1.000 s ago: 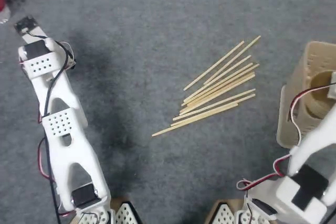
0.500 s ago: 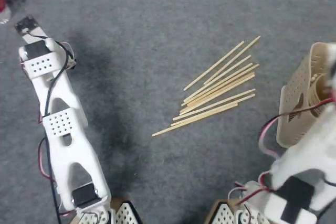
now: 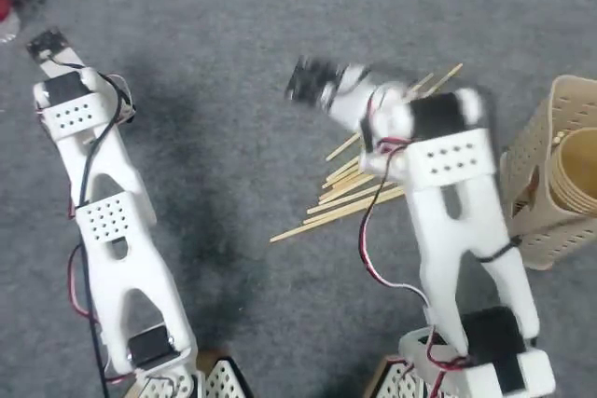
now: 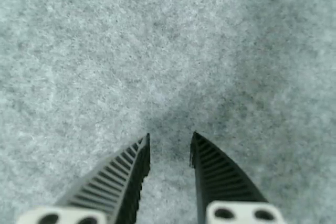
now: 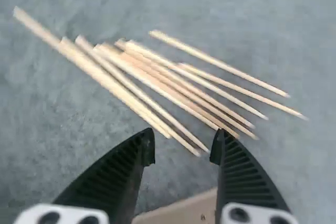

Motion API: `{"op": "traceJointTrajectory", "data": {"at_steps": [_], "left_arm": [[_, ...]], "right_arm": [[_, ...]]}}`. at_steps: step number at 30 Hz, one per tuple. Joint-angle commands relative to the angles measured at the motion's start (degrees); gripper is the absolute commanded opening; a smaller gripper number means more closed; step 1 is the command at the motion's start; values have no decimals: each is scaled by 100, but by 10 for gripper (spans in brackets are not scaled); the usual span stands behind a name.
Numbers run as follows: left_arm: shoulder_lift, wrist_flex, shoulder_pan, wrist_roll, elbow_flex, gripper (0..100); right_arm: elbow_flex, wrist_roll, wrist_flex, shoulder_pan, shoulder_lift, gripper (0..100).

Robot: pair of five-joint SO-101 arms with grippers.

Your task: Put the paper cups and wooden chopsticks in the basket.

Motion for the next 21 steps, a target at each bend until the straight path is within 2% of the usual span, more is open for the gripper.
{"op": "traceJointTrajectory", "data": {"at_steps": [1,4,13,17,21], "left_arm": [[-114,132,35,18,-189,122],[-114,132,35,18,-189,122],[-114,132,35,18,-189,122],[-114,132,35,18,-189,122],[-114,132,35,18,-198,122]], "right_arm": [[1635,308,-1560,136,-92,180],[2057,308,-2167,365,189,182],[1029,624,-1569,400,2273,184],[536,738,-1138,391,2668,184],[440,1002,-1218,400,2818,184]]}}
